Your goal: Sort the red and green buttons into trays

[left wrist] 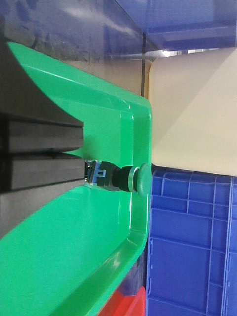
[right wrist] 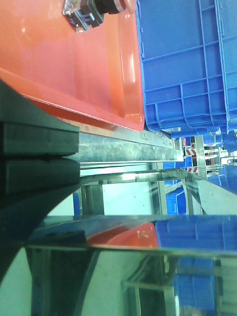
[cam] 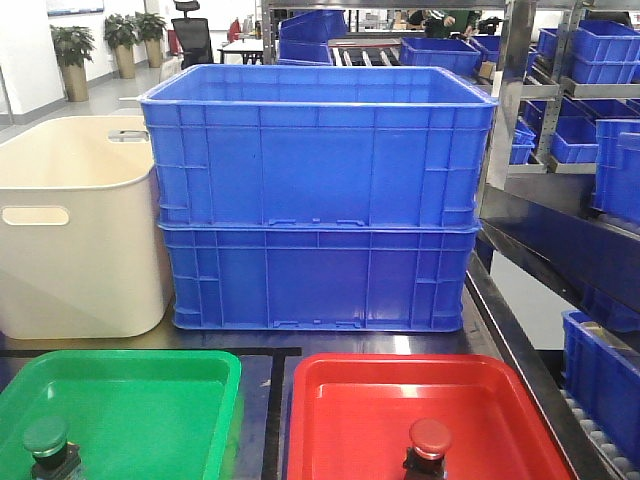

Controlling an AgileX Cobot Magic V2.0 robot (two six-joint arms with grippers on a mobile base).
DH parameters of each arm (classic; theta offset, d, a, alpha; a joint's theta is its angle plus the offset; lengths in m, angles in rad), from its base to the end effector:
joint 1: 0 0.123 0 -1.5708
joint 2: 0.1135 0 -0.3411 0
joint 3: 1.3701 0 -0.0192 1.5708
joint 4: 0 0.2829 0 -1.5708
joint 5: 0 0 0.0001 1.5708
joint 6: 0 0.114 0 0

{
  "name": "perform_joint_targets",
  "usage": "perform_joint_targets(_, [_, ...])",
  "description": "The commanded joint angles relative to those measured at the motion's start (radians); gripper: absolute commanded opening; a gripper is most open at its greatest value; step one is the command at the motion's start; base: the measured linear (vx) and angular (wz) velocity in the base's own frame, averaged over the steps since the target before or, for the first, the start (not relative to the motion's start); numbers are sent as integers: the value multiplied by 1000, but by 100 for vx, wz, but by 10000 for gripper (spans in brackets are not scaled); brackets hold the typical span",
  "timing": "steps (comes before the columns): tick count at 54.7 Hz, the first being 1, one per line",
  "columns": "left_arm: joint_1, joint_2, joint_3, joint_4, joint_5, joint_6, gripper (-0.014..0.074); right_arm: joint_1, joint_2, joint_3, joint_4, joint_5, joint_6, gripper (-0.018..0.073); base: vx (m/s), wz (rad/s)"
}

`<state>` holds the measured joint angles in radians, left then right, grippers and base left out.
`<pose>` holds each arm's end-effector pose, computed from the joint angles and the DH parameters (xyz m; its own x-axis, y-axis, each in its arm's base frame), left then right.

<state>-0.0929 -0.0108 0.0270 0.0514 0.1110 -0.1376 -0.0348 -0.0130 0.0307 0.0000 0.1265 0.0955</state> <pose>0.0552 -0.0045 0.1925 -0.0471 -0.0824 -0.9955 0.0834 0.9928 -0.0861 0.0553 -0.0019 0.1894 -0.0534 0.0973 -0.9938 0.0401 0.9947 0.0952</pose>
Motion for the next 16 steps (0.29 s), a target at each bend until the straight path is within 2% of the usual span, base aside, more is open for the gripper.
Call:
perform_joint_targets(1, [0,-5,-19,-6,-75,1,-6,-15,-9,13,-7,-64,2,-12,0,0])
perform_joint_targets(16, [0,-5,-19,-6,-75,1,-6,-15,-9,13,-7,-64,2,-9,0,0])
